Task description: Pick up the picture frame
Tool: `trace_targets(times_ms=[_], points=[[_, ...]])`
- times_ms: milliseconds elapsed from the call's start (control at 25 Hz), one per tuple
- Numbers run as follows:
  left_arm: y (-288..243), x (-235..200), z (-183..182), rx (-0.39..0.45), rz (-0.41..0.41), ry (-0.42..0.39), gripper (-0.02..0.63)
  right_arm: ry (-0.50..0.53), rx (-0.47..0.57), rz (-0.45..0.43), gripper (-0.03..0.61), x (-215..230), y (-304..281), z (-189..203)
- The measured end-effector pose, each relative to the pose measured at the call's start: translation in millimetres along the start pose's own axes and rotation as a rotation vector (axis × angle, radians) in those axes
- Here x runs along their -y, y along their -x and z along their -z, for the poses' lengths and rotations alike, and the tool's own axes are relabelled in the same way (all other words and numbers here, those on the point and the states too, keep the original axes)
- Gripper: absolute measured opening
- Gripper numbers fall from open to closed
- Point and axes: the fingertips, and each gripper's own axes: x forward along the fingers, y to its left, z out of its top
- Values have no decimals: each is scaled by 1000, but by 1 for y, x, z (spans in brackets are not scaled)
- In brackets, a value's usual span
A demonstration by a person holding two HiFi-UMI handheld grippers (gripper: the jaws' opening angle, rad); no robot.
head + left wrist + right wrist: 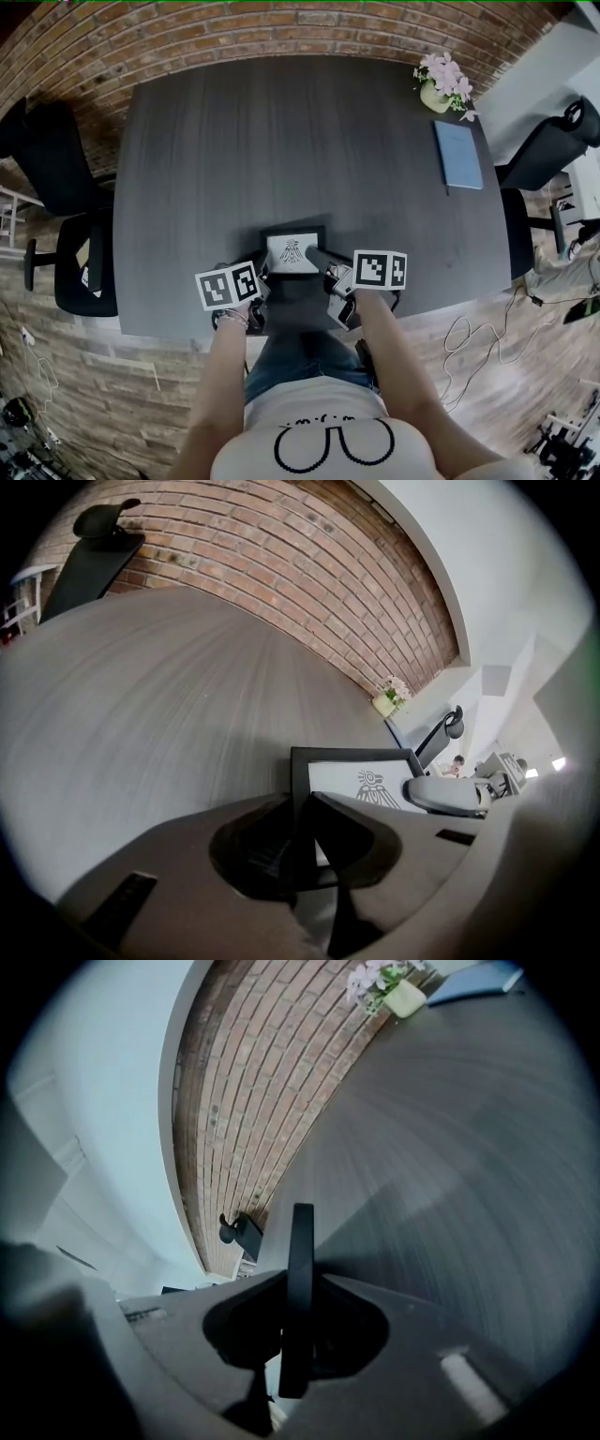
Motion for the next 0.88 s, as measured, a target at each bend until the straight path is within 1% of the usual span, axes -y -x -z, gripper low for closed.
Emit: trace_targets(times_ms=[120, 200, 320, 480, 720, 800, 880], points=[[7, 6, -7, 14, -11, -44, 69, 14, 7, -19, 49, -8, 3, -3], [13, 11, -12, 31, -7, -70, 82, 19, 11, -29, 46, -11, 5, -5], [20, 14, -19, 48, 7, -70, 162, 16, 24, -45, 41, -14, 8, -8], [28, 12, -25, 76, -8, -63, 254, 26, 32, -44, 41, -16, 10, -10], [48, 17, -36, 111, -7, -95, 259, 51, 60, -61, 41, -30, 15, -18], [56, 21, -44, 131, 5, -111, 259, 79, 70, -58, 41, -38, 19, -21], [67, 23, -54, 159, 0, -128, 259, 113, 87, -58, 41, -47, 23, -26]])
